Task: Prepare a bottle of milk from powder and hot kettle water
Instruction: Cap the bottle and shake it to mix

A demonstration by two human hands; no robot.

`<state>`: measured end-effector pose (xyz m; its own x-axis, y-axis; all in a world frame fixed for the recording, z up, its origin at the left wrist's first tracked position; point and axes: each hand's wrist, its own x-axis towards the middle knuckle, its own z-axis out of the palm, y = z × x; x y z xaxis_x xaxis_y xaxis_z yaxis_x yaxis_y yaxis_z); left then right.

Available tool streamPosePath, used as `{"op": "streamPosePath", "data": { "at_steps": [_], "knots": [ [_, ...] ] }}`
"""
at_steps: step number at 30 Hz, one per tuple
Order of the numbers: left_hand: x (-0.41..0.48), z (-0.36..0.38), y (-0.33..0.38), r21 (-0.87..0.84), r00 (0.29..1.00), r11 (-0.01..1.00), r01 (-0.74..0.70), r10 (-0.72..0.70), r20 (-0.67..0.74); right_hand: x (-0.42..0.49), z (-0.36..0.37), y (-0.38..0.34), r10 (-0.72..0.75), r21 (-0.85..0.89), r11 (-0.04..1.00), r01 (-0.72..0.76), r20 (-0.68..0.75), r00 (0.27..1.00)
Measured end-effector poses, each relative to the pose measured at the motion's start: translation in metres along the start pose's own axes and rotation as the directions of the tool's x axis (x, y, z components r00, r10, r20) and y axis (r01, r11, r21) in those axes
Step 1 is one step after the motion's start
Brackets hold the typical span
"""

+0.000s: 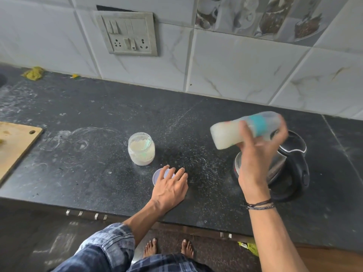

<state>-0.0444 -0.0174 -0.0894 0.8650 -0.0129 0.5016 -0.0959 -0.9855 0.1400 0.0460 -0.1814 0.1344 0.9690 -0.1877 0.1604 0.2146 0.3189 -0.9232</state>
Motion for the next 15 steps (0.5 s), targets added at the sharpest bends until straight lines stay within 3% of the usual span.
{"op": "streamPosePath", "data": {
  "at_steps": [2,6,10,13,15],
  "knots": [
    [0.0005,-0.0007,0.001,0.0,1.0,1.0,0.007,-0.007,0.001,0.005,-0.001,0.0005,-0.011,0.083,0.996,0.02,-0.11,0.994],
    [0.0003,-0.0033,0.0005,0.0,1.0,1.0,0.001,-0.001,0.006,0.0037,-0.0006,0.0032,0.057,-0.05,0.997,-0.052,0.105,0.993],
    [0.0014,-0.0044,0.0024,0.005,1.0,1.0,0.011,-0.011,0.006,0.0086,-0.0014,-0.0014,-0.031,0.076,0.996,0.04,-0.112,0.993],
    [0.0004,-0.0058,0.0011,0.001,1.0,1.0,0.003,-0.003,0.015,0.0089,-0.0001,-0.0006,0.039,-0.046,0.998,-0.035,0.084,0.996],
    [0.0012,-0.0063,0.0016,0.003,1.0,1.0,0.005,-0.005,0.017,0.0071,-0.0011,-0.0009,0.015,-0.067,0.998,-0.008,0.101,0.995]
  ]
}}
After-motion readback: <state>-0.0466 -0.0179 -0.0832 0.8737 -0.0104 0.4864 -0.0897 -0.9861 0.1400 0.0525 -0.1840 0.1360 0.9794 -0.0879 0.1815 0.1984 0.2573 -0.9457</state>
